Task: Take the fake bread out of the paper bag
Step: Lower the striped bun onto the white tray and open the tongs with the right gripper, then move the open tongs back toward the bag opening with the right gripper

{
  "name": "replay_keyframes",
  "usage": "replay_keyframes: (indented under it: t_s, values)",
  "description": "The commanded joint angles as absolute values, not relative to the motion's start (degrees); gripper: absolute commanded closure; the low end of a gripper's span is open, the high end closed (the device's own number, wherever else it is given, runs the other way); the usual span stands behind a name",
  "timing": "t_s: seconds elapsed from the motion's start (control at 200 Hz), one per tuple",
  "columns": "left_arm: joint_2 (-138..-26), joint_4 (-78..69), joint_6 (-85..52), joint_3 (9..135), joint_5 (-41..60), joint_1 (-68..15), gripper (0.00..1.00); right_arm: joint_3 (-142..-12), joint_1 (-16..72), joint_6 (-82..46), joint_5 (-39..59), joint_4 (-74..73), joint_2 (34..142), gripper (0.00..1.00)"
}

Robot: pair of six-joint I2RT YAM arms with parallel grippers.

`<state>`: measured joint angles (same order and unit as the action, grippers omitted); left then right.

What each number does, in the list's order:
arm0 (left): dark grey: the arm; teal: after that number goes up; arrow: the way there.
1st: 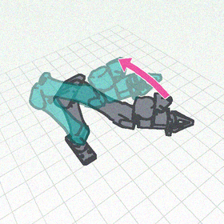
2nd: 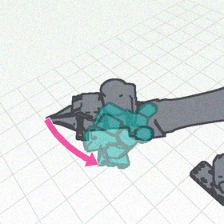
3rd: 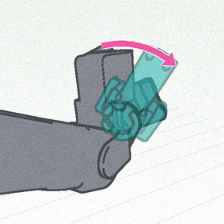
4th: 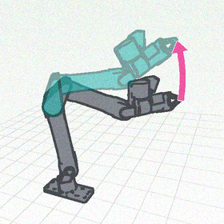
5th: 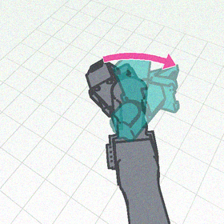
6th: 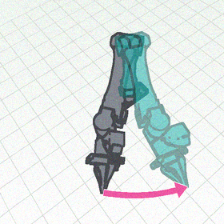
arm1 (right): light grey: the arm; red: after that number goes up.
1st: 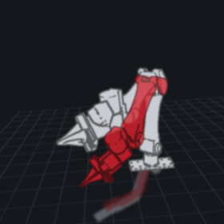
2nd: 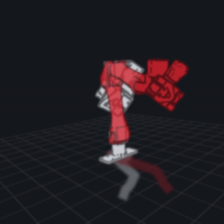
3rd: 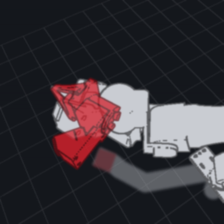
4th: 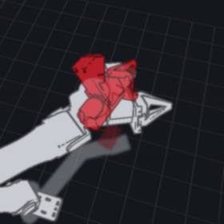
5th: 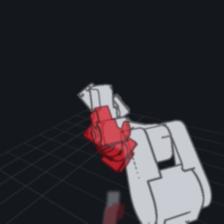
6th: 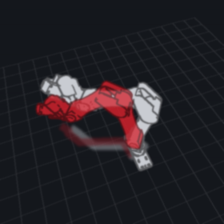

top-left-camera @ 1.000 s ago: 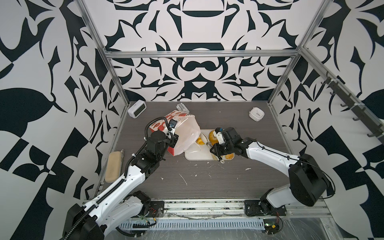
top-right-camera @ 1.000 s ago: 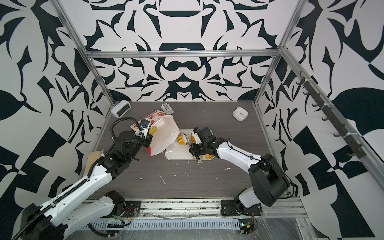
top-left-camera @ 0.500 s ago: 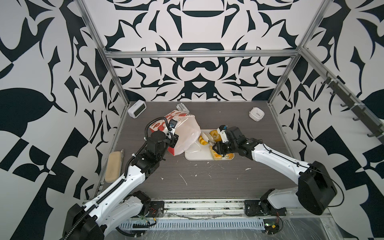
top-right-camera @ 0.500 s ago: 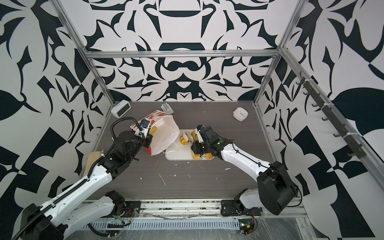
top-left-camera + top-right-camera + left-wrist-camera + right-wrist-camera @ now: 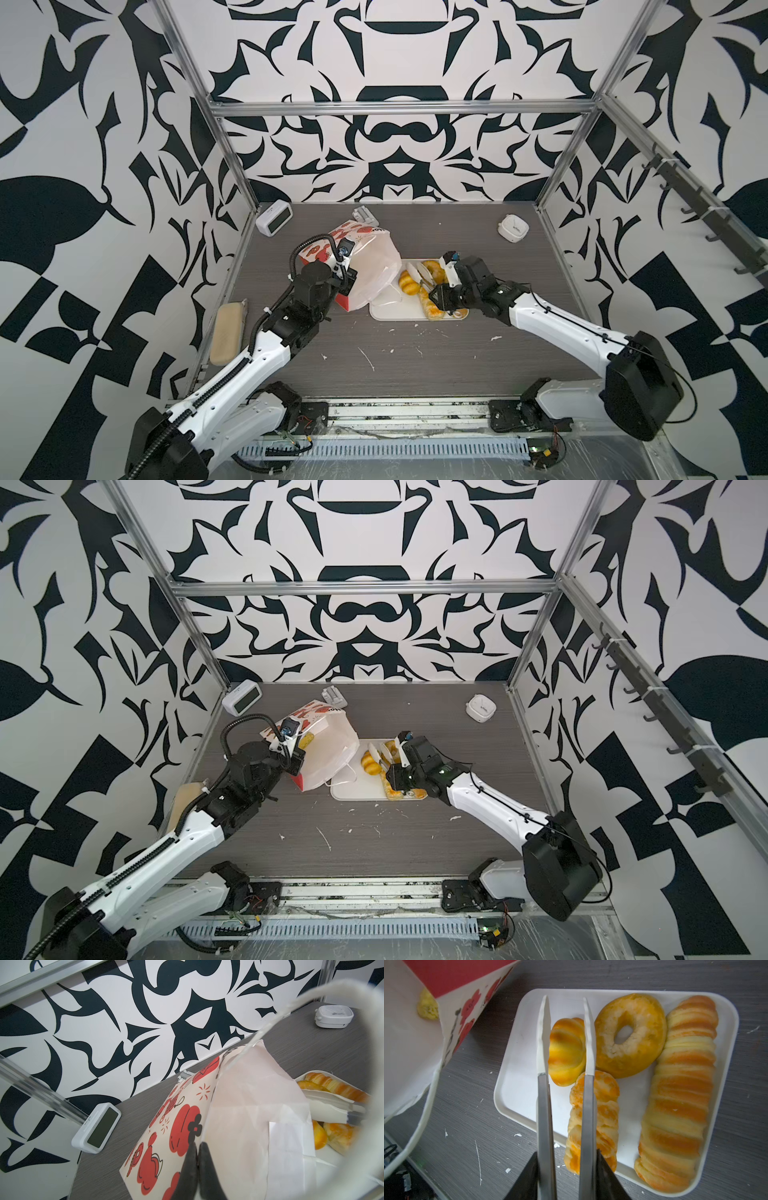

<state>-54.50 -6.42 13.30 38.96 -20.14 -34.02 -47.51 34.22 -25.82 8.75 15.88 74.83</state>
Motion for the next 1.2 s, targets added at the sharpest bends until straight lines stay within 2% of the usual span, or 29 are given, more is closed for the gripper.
replay_keyframes:
  t_s: [0.0, 0.295, 0.415, 0.545, 1.195]
  values:
    - [-53.6, -7.7, 12.6, 38.2, -19.9, -33.7, 1.0, -48.0, 34.4, -25.3, 9.6, 14.0, 71.7, 0.64]
    - [-53.8, -7.8, 12.4, 37.9, -20.0, -33.7, 1.0, -44.7, 34.4, -25.0, 11.4, 22.1, 62.1, 0.76]
    - [-54.2, -8.2, 12.4, 38.0, -19.9, -33.8, 1.0, -42.9, 34.7, -25.7, 15.7, 23.0, 62.0, 0.85]
    - [-54.7, -8.1, 12.3, 38.2, -19.7, -33.8, 1.0, -41.5, 35.6, -26.1, 17.0, 22.7, 63.6, 0.89]
    - [-55.2, -7.9, 12.4, 38.1, -19.6, -33.7, 1.0, -47.2, 35.8, -26.0, 13.1, 16.6, 74.6, 0.89]
